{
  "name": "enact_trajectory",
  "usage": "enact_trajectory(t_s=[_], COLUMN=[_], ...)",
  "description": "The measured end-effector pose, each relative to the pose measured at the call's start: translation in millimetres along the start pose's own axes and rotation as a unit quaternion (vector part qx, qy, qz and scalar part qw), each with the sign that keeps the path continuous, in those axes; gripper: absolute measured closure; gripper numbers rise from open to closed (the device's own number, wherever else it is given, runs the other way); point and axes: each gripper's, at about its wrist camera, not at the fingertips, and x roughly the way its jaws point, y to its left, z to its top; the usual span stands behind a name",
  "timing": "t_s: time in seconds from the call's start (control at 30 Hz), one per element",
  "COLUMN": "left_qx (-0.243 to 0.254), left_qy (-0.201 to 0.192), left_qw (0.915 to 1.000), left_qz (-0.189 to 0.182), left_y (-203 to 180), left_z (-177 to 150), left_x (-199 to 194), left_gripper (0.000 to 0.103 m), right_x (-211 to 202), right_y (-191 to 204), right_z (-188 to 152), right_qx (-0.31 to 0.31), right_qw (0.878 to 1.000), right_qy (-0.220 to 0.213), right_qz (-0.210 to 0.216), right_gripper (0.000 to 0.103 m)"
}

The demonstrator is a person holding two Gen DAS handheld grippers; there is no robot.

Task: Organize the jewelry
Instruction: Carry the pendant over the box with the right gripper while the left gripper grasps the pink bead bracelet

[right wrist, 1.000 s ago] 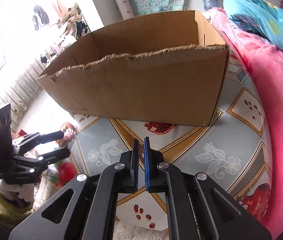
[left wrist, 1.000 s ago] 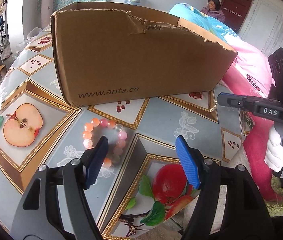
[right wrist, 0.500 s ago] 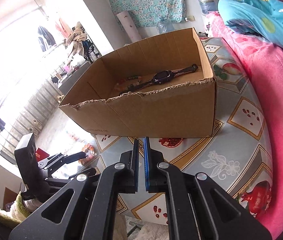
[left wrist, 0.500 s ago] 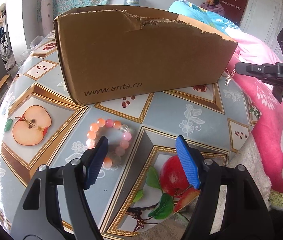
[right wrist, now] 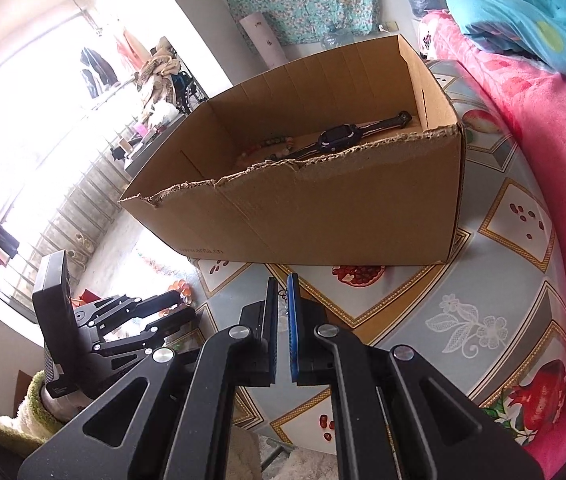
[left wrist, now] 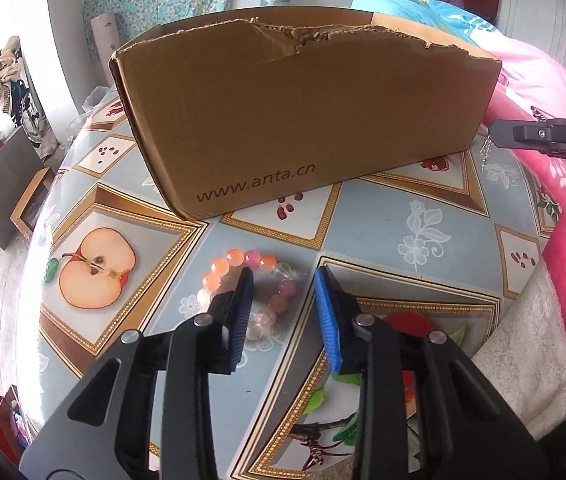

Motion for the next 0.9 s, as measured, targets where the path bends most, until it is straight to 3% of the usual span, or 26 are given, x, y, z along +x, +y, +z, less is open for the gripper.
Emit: enact_trajectory(t_s=[0.17, 0.37, 0.63, 0.9], left_qx=[-0.005, -0.031, -0.074, -0.091], left_qy=[0.012, 0.005, -0.035, -0.091], left_qw=[0.9999, 0.9994, 0.9928, 0.9769], left_qz=[0.005, -0.014, -0.088, -0.171], left_y=[1, 6, 14, 22], left_z=[8, 12, 34, 76], left_x=[3, -5, -56, -117], left_gripper=[0.094, 0.095, 0.095, 0.095], right_x=[-7, -23, -55, -82], right_y=[-1, 0, 7, 11], right_z=[0, 3, 28, 71], right_qx=[-0.001, 0.000, -0.002, -0.002], right_qw=[1.000, 1.000, 0.997, 0.990], right_qy=[-0.010, -0.030, -0.074, -0.131], right_qz=[0.002, 0.008, 0.026, 0.047], right_gripper=[0.098, 0.098, 0.098, 0.098])
